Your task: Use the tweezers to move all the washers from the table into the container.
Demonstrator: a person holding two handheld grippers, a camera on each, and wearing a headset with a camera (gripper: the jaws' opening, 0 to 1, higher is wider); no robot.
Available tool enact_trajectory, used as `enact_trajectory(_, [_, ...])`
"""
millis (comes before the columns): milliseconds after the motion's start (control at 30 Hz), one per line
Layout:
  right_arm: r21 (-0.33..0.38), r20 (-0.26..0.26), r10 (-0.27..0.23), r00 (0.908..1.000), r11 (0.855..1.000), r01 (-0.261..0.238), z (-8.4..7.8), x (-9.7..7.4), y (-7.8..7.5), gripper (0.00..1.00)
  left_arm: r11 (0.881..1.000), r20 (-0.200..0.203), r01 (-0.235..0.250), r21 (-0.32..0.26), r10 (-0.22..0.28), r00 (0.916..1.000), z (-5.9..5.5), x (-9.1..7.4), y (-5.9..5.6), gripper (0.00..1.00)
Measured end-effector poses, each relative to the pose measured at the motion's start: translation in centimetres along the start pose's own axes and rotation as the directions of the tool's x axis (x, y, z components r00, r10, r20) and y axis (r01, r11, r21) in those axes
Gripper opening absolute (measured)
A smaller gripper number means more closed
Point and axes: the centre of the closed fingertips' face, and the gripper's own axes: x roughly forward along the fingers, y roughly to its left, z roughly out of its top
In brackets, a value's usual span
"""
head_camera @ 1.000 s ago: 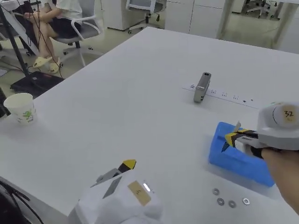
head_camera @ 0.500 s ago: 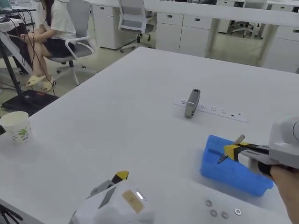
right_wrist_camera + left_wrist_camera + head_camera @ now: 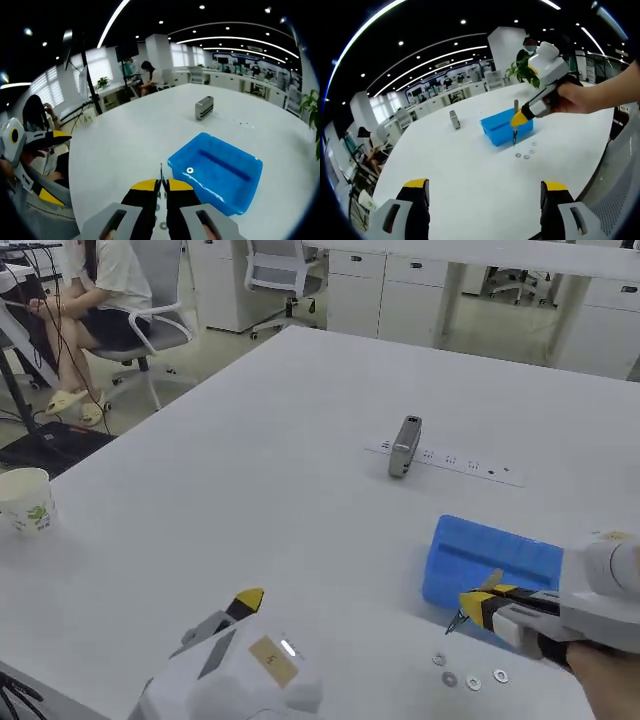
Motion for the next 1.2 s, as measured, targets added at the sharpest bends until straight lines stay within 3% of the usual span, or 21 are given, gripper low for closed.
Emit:
enact_trajectory(333, [-0.024, -0.048, 0.007, 0.9988, 1.0, -0.008, -2.1, 0.6, 0.1, 0.02, 1.0, -0.001, -0.003, -0.005, 0.003, 1.0, 0.0, 0.0, 0.1, 0.94])
enact_trajectory(900, [-0.045, -0.047, -0.014, 0.9988, 0.999, 0.012, -2.1, 0.9, 0.0, 0.02, 1.0, -0.012, 0.002, -0.004, -0.002, 0.9999, -0.2, 0.1, 0.1, 0.93])
enact_trajectory(967, [-0.038, -0.053, 0.0, 0.9986, 0.999, -0.002, -2.2, 0.9, 0.3, 0.02, 1.0, -0.013, 0.002, -0.002, -0.002, 0.9999, -0.2, 0.1, 0.1, 0.93])
enact_trajectory(1067, [-0.091, -0.072, -0.012, 0.9973, 0.996, 0.005, -2.3, 0.8, 0.3, 0.01, 1.0, -0.016, 0.001, 0.0, -0.001, 0.9999, -0.3, 0.2, 0.1, 0.93])
enact_trajectory(1200, [-0.076, -0.078, -0.014, 0.9969, 0.997, 0.008, -2.3, 0.9, 0.2, 0.01, 1.0, -0.013, -0.002, -0.002, 0.002, 0.9999, -0.3, 0.1, 0.2, 0.93])
